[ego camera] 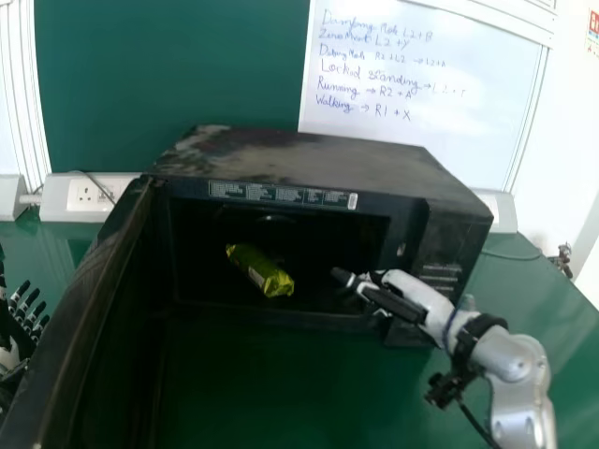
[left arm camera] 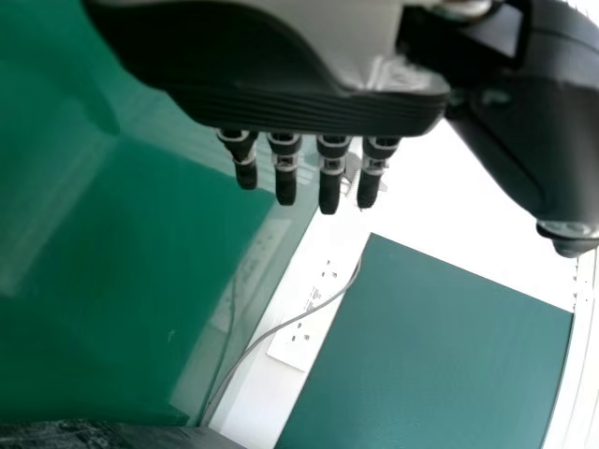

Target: Put biscuit inside oven

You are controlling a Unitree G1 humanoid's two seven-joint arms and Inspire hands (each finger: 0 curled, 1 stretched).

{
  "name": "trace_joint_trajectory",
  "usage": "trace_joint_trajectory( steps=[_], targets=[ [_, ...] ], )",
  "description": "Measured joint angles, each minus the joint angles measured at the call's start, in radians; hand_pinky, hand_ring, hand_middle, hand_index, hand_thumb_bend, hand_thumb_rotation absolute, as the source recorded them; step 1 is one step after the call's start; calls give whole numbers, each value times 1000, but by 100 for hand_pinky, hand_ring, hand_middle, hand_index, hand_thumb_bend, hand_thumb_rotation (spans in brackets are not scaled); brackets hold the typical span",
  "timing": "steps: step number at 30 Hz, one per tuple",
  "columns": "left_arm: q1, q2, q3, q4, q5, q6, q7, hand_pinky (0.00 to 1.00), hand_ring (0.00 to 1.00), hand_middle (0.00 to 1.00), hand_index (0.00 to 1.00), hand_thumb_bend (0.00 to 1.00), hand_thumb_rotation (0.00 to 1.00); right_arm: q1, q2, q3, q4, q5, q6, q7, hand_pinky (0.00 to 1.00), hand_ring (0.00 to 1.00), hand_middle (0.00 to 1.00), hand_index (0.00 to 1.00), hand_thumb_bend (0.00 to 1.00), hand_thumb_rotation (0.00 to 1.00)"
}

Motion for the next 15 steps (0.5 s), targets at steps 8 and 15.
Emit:
trace_joint_trajectory(
  steps=[8,15],
  targets=[
    [-1,14,8,8,0,0,-12,71,73,75,49,51,5,35,-112,-67,43,103,-45,10,39,47,56,66,87,30],
    [0,28,11,7,-3,1,-23,71,74,75,50,51,5,47,-125,-162,100,257,-69,30,40,46,52,59,80,28]
  ],
)
